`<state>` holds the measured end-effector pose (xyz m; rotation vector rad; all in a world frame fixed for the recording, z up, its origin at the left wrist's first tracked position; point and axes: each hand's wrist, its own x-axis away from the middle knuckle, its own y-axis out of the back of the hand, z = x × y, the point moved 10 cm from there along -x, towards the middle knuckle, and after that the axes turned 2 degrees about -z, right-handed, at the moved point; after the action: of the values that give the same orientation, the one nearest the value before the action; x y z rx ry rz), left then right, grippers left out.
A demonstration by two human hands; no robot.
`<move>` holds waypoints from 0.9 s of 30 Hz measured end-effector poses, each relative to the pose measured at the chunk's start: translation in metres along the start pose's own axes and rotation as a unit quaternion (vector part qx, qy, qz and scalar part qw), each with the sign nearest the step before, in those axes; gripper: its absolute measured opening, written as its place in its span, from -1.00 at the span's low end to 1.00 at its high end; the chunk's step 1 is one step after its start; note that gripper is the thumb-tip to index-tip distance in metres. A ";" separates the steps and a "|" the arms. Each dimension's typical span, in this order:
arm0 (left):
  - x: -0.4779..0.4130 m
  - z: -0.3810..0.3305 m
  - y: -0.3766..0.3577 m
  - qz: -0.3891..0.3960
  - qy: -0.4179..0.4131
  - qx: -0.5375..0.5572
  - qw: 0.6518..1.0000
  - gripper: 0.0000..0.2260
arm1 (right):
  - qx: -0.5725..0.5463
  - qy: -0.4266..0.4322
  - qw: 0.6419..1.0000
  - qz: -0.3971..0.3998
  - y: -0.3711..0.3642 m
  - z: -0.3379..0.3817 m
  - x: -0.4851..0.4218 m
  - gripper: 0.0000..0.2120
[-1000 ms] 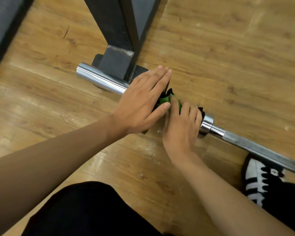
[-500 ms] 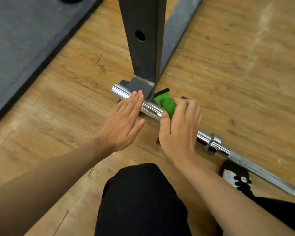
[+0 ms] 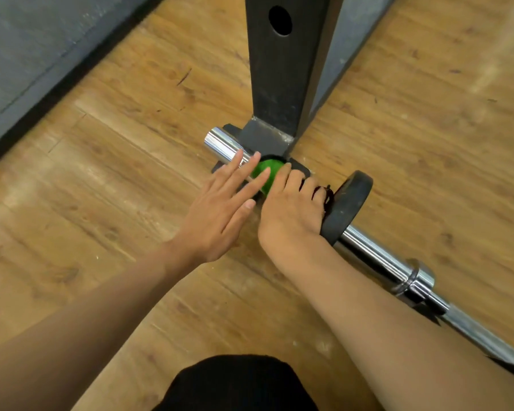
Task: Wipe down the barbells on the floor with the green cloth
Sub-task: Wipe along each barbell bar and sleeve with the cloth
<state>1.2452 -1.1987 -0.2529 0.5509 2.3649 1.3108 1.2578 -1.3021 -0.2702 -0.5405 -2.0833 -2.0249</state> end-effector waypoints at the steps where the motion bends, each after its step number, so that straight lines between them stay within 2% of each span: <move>1: -0.002 -0.002 -0.004 0.006 -0.004 0.007 1.000 -0.52 | 0.018 0.006 1.000 0.022 0.000 0.000 0.003 -0.32; 4: -0.010 -0.004 -0.010 0.019 0.014 0.014 1.000 -0.48 | 0.063 0.055 0.996 0.037 0.019 0.002 0.022 -0.35; 7: -0.020 -0.007 -0.012 0.025 0.062 -0.016 0.998 -0.43 | 0.072 0.092 0.992 -0.053 0.063 -0.018 0.039 -0.46; 10: -0.040 -0.021 -0.010 0.007 0.071 -0.075 0.995 -0.51 | -0.031 0.046 0.988 -0.142 0.090 -0.068 0.036 -0.48; 12: -0.055 -0.038 -0.020 0.012 0.023 -0.101 0.995 -0.53 | -0.112 0.016 0.986 -0.122 0.076 -0.087 0.025 -0.42; 14: -0.057 -0.052 -0.041 0.054 -0.025 -0.144 0.988 -0.50 | -0.202 -0.004 0.975 -0.095 0.052 -0.092 0.022 -0.44; 16: -0.048 -0.057 -0.053 0.061 -0.050 -0.167 0.983 -0.49 | -0.245 -0.014 0.963 -0.110 0.043 -0.090 0.032 -0.44; 20: -0.035 -0.052 -0.047 0.051 -0.095 -0.188 0.976 -0.56 | -0.174 0.025 0.972 -0.153 0.042 -0.062 0.064 -0.35; 22: -0.042 -0.048 -0.044 0.074 -0.072 -0.204 0.973 -0.58 | -0.141 0.050 0.977 -0.150 0.036 -0.046 0.072 -0.30; 25: -0.050 -0.051 -0.047 0.099 -0.045 -0.210 0.972 -0.50 | -0.159 0.045 0.970 -0.179 0.034 -0.046 0.077 -0.28; 27: -0.042 -0.059 -0.048 0.078 -0.082 -0.178 0.977 -0.51 | -0.185 0.037 0.962 -0.196 0.034 -0.053 0.082 -0.33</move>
<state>1.2441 -1.2855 -0.2594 0.7124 1.9260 1.6424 1.1889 -1.3439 -0.2052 -0.0981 -1.8910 -2.6356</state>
